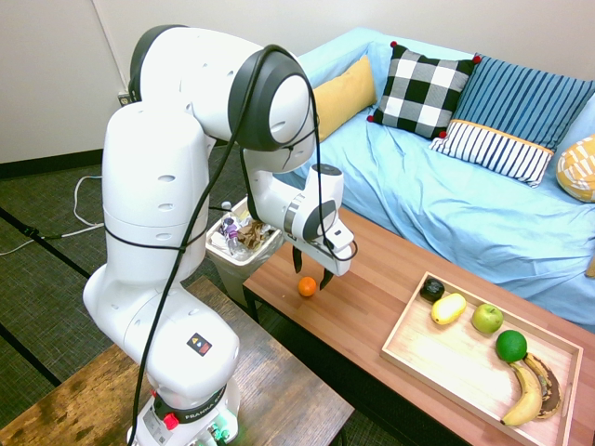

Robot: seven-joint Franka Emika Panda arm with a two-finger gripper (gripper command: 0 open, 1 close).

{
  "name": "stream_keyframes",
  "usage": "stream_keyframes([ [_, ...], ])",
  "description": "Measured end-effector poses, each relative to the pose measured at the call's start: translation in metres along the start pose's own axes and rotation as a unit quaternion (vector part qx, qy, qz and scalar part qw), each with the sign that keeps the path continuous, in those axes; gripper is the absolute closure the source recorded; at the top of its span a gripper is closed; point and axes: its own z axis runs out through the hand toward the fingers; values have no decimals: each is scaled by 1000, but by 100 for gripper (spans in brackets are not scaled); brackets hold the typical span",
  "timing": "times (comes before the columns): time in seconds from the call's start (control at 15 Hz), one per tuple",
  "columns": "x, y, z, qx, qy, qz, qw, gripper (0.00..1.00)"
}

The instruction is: Put the tangerine in the tray

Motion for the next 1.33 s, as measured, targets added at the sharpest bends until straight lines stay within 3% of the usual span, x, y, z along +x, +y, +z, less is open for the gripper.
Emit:
stream_keyframes([
  [0.13,-4,-6,18,-7,-1,-2,1000,0],
  [0.2,-5,-9,24,-9,-1,-1,1000,100],
  [1.0,2,-15,38,-7,-2,20,1000,100],
  [1.33,15,-15,21,2,9,26,1000,100],
])
